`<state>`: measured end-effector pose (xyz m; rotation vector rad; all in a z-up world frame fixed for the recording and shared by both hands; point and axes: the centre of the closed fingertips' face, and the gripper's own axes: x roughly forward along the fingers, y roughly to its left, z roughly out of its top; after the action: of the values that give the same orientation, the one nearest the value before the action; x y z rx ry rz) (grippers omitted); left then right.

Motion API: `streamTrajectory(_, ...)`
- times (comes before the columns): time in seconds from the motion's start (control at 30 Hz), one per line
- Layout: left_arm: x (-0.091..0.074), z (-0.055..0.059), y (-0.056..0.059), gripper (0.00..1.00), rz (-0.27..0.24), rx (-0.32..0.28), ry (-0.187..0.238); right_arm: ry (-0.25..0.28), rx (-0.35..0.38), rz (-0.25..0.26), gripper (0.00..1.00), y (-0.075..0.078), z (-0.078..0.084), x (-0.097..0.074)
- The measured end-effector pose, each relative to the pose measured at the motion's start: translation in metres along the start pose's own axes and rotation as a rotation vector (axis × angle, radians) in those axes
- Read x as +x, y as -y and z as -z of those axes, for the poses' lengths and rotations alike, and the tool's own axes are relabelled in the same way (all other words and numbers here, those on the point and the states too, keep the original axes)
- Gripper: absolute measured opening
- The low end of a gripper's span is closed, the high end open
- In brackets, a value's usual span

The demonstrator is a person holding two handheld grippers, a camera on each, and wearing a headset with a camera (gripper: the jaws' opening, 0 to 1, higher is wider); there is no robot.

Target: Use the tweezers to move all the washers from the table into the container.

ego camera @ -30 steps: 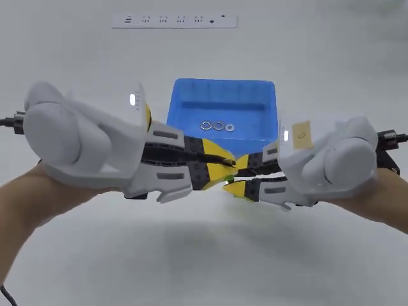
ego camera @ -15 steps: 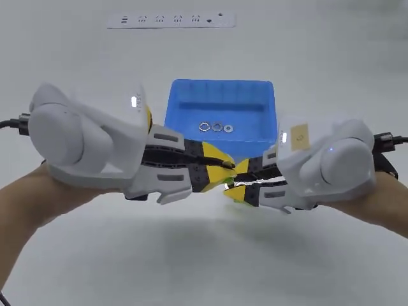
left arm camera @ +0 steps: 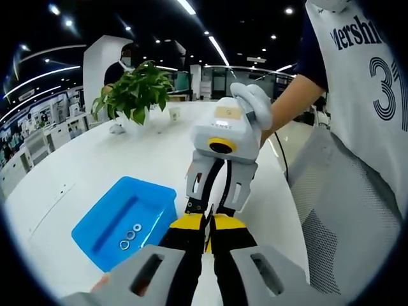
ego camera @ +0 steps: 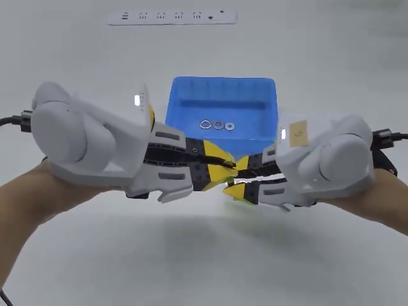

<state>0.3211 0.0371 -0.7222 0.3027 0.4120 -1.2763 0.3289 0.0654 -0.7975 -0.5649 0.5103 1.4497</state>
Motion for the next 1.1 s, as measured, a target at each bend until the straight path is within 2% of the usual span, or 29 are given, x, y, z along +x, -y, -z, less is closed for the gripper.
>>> streamTrajectory(0.2, 0.001, -0.001, -0.002, 0.06, 0.001, -0.002, 0.006, -0.002, -0.018, 0.003, 0.13, 0.001, 0.000, -0.001)
streamTrajectory(0.33, 0.003, -0.002, -0.003, 0.06, 0.007, -0.007, 0.011, 0.025, -0.033, 0.001, 0.13, 0.000, -0.007, -0.006)
streamTrajectory(0.63, 0.004, -0.003, -0.005, 0.06, 0.018, -0.023, 0.016, 0.014, -0.043, -0.006, 0.11, 0.000, -0.006, -0.006)
streamTrajectory(0.93, 0.001, -0.003, -0.001, 0.07, 0.028, -0.048, 0.018, 0.013, -0.040, -0.009, 0.10, -0.003, -0.007, -0.006)
streamTrajectory(1.1, -0.006, -0.008, 0.001, 0.06, 0.026, -0.039, 0.022, 0.020, -0.041, -0.005, 0.10, -0.003, -0.015, -0.010)
